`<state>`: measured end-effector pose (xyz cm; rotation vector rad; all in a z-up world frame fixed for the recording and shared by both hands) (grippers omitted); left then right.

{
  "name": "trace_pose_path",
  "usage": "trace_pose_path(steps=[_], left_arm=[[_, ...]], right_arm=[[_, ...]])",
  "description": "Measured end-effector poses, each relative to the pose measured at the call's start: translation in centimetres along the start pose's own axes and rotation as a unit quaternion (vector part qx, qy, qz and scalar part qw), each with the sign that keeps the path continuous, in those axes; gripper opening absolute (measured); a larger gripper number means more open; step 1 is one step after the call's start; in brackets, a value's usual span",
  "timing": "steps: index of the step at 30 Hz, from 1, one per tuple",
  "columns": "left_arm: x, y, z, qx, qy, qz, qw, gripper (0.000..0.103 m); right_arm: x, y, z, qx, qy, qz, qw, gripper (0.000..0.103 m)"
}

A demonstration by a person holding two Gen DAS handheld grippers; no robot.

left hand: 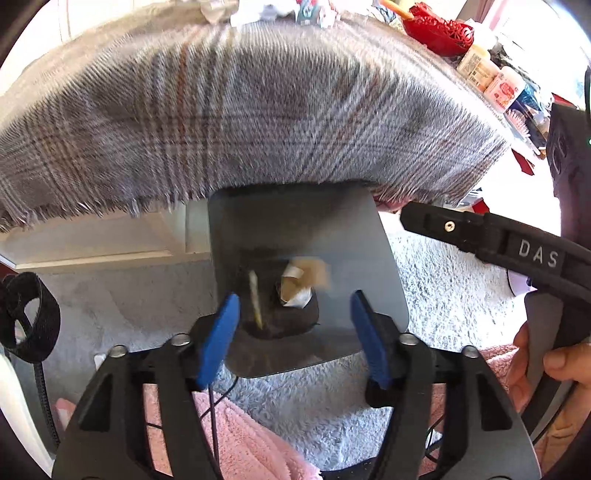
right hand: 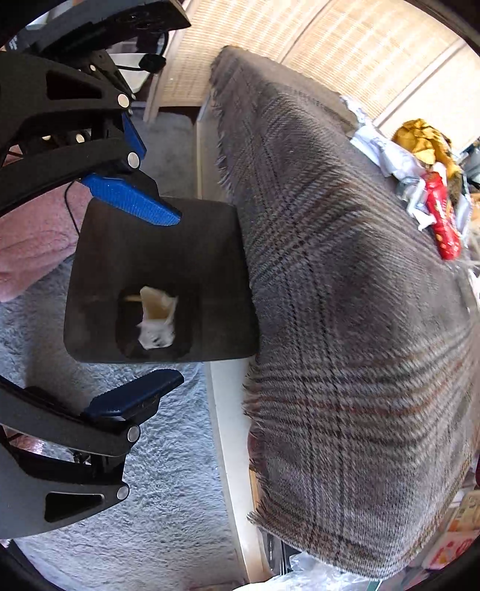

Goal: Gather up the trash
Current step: 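Raise both open tools back over the table trash, then grasp the white barcode wrapper with the left tool while the right tool grasps the red Skittles tube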

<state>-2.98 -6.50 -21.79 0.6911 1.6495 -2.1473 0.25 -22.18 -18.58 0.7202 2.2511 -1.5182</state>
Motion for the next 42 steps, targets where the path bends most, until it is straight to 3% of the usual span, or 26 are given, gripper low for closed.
trace_pose_path(steps=[4,5,9,14,18,23,32,36,42], left_arm=[[-1.1,-2.1,-0.9,-0.007,0.01,0.021,0.9997,0.094],[-1.5,-2.5,-1.2,-0.01,0.015,0.025,0.9995,0.095],[-3.9,-4.1,-2.3,-0.018,0.022,0.045,0.9986,0.095],[-9.1,-5.0,-3.3,-0.028,0.016,0.085,0.9959,0.095],[-12.7,-5.3,-4.4,-0.035,0.018,0.102,0.994,0.095],[-16.6,-4.3,-5.5,-0.04,0.016,0.112,0.9927,0.095],[-20.6,-2.4,-6.6,-0.037,0.027,0.118,0.992,0.074],[-21.3,-1.1,-6.4,-0.027,0.03,0.105,0.9936,0.056],[-21.6,0.1,-6.7,-0.029,0.032,0.102,0.9939,0.054]], right_arm=[[-1.1,-1.4,1.0,0.011,0.019,0.02,1.0,0.098],[-1.6,-2.0,1.2,0.01,0.024,0.026,0.999,0.098],[-4.9,-5.0,0.6,-0.006,0.014,0.069,0.998,0.098],[-10.5,-7.8,-1.4,0.007,-0.032,0.119,0.992,0.099],[-14.5,-7.5,-2.8,0.014,-0.048,0.138,0.989,0.099],[-18.3,-5.1,-4.4,0.004,-0.042,0.13,0.991,0.099],[-21.2,-0.1,-7.1,-0.018,-0.028,0.094,0.995,0.076],[-21.6,1.9,-7.7,-0.026,-0.008,0.075,0.997,0.061],[-21.4,3.8,-8.0,-0.035,0.011,0.059,0.998,0.057]])
Point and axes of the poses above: each gripper's, at about its wrist camera, not at the fingertips, and y roughly the way its jaws point, z to its right, x to its underside, the point moved 3 cm from there along y, roughly the way its jaws point, and after that the axes turned 11 degrees about z, right-handed, at the moved point
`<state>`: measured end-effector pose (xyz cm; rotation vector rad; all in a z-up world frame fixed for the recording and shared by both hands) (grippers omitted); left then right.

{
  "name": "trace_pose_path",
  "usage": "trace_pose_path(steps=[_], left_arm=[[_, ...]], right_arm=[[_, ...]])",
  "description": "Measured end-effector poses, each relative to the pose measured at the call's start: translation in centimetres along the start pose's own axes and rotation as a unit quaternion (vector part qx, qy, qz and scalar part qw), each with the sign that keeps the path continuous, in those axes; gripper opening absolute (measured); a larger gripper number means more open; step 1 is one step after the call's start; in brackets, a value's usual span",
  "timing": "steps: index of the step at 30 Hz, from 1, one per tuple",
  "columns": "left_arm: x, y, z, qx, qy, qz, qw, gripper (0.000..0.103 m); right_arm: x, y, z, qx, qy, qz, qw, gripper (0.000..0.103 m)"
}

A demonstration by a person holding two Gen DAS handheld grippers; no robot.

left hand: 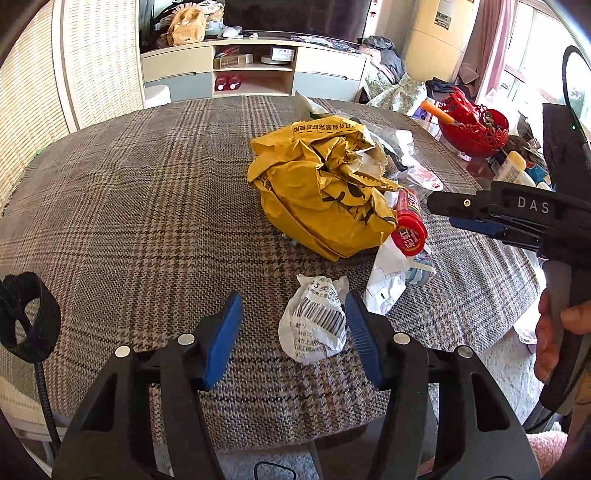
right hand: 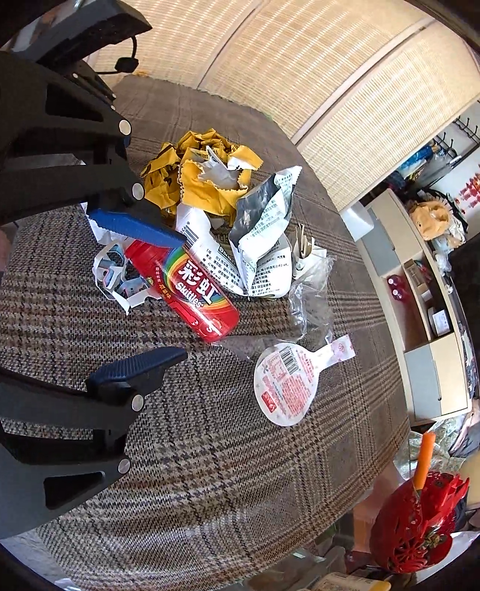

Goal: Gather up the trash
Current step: 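Grasp the white barcode wrapper with the left tool while the right tool grasps the red Skittles tube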

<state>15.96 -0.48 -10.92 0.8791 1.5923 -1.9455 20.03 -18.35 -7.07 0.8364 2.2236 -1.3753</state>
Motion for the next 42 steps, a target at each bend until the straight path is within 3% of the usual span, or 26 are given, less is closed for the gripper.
trace_pose_path(steps=[14,19,23,32,42], left_arm=[[1.1,2.8,0.2,0.018,0.014,-0.025,0.9994,0.054],[1.1,2.8,0.4,0.03,0.013,-0.023,0.9992,0.032],[1.1,2.4,0.9,0.03,0.026,-0.023,0.9989,0.022],[0.9,0.4,0.2,0.011,0.031,-0.01,0.9994,0.015],[2.0,-0.2,-0.3,0.004,0.035,-0.027,0.999,0.015]], right_arm=[[0.6,3.3,-1.6,0.005,-0.019,-0.028,0.999,0.057],[0.5,2.6,-1.5,0.012,-0.029,-0.014,0.999,0.044],[0.5,2.0,-1.2,0.012,-0.033,-0.011,0.999,0.037],[0.1,0.6,0.4,0.016,-0.025,-0.003,1.0,0.03],[1.3,2.1,-0.1,0.016,-0.046,-0.05,0.998,0.032]])
Point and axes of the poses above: each gripper's, at about its wrist camera, not at the fingertips, and y roughly the way its jaws point, z to its right, x to its underside, the point moved 3 cm from there along y, roughly the way its jaws point, and after that the axes turned 11 degrees about z, right-handed, at the moved point
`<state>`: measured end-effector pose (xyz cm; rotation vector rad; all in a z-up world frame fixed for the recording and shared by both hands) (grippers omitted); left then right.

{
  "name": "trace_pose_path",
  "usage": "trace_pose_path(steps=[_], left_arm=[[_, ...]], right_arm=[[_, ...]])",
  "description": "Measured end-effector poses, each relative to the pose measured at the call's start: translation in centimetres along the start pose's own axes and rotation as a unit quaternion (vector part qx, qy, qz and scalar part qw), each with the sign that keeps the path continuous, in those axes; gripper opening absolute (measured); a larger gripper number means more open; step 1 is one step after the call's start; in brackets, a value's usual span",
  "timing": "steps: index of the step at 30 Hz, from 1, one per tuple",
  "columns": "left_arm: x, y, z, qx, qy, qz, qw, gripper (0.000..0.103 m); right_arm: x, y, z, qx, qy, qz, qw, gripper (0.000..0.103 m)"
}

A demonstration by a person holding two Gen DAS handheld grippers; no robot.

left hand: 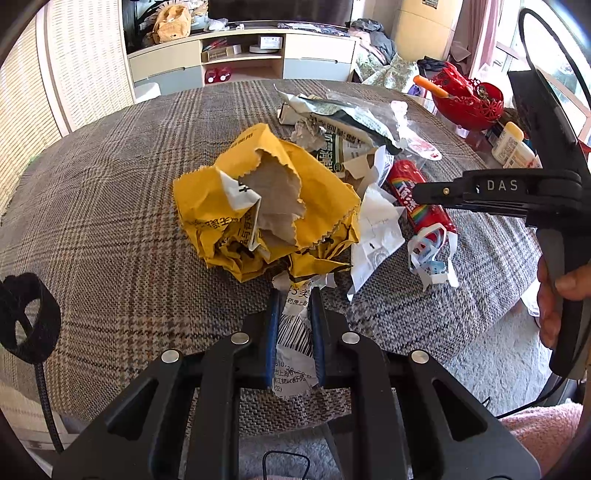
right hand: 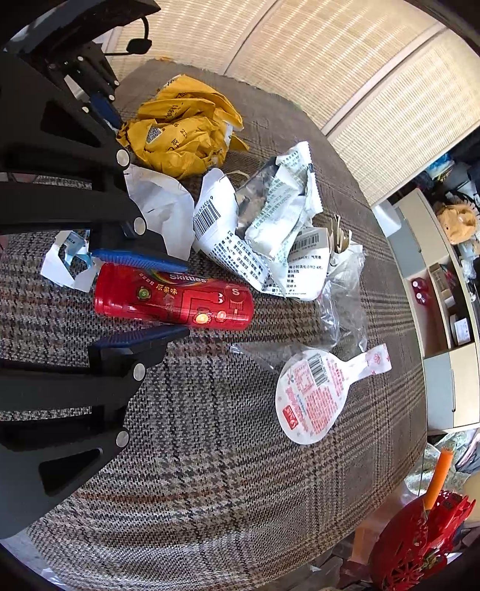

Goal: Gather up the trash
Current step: 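Grasp the white barcode wrapper with the left tool while the right tool grasps the red Skittles tube, then lower the wrapper and Skittles tube into the trash bin while both tools open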

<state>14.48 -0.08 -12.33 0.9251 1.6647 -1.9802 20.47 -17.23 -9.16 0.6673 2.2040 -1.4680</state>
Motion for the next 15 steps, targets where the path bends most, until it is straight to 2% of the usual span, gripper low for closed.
trace_pose_path(steps=[4,9,15], left_arm=[[0.6,-0.3,-0.2,0.0,-0.005,-0.002,1.0,0.015],[1.1,-0.4,-0.5,0.0,-0.016,-0.007,0.9998,0.014],[1.5,-1.7,-0.6,-0.004,-0.02,-0.006,0.9998,0.014]], right_arm=[[0.7,1.2,-0.8,0.004,-0.009,-0.012,1.0,0.033],[0.9,1.5,-1.2,0.019,-0.025,0.001,0.999,0.031],[0.5,-2.0,0.3,0.029,-0.012,0.034,0.999,0.03]])
Point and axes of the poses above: each gripper's, at about its wrist camera, not at the fingertips, and y roughly the way its jaws point, z to its right, x to its underside, the point moved 3 cm from there along y, roughly the way its jaws point, and after that the axes turned 11 degrees about z, right-handed, at the moved point
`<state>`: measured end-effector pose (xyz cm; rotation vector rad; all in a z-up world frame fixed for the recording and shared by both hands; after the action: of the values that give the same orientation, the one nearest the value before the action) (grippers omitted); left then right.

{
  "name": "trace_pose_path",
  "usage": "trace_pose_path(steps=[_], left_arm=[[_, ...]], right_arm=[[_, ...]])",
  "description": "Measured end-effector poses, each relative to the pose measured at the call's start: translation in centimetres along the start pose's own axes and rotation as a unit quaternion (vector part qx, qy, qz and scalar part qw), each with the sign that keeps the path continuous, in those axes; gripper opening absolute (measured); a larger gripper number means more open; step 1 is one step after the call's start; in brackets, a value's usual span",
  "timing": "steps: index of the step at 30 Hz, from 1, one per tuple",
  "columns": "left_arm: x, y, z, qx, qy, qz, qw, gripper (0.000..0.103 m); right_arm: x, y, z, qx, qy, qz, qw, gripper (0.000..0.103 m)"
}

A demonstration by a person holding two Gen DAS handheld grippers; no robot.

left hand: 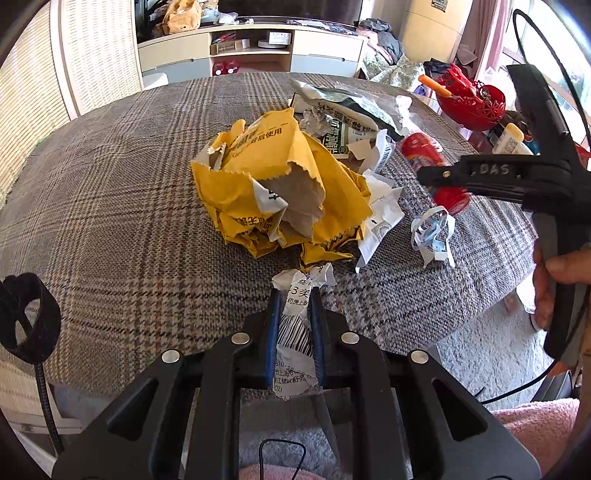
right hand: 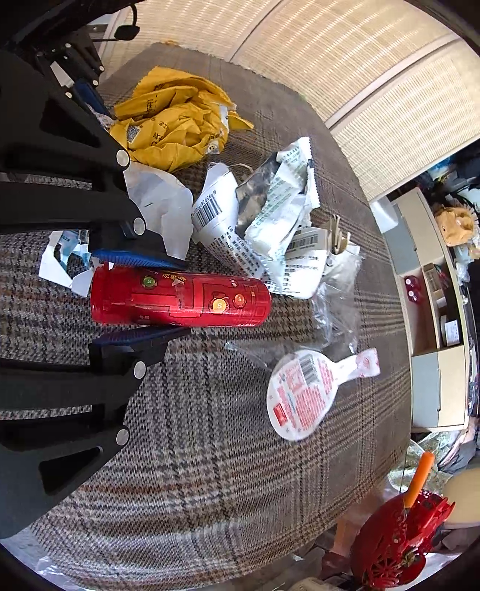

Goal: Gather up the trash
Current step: 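Lower the wrapper and Skittles tube into the trash bin while both tools open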

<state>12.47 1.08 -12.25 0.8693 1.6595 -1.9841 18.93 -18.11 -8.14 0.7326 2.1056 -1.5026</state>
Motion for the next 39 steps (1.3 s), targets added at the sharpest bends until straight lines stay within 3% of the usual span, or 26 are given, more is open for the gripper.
trace_pose_path(steps=[14,23,39], left_arm=[[3.0,-6.0,3.0,0.009,-0.002,0.019,0.9998,0.014],[6.7,-7.6,5.6,0.03,-0.007,0.012,0.9995,0.014],[13.9,-6.2,8.0,0.046,-0.029,-0.022,0.9983,0.014]], right_arm=[[4.0,-7.9,4.7,0.005,0.025,0.03,0.999,0.03],[9.3,-12.1,4.9,-0.016,0.008,0.032,0.999,0.03],[19.6,-10.2,6.6,-0.011,0.019,-0.031,0.999,0.03]])
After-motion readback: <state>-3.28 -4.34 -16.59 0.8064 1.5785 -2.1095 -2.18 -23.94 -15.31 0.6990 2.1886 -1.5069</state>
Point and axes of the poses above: each gripper's, at about its wrist camera, not at the fingertips, and y roughly the way its jaws point, z to its right, x to its underside, the point moved 3 cm from there along y, roughly the way its jaws point, and after that the axes turned 11 degrees about z, right-handed, at the moved point
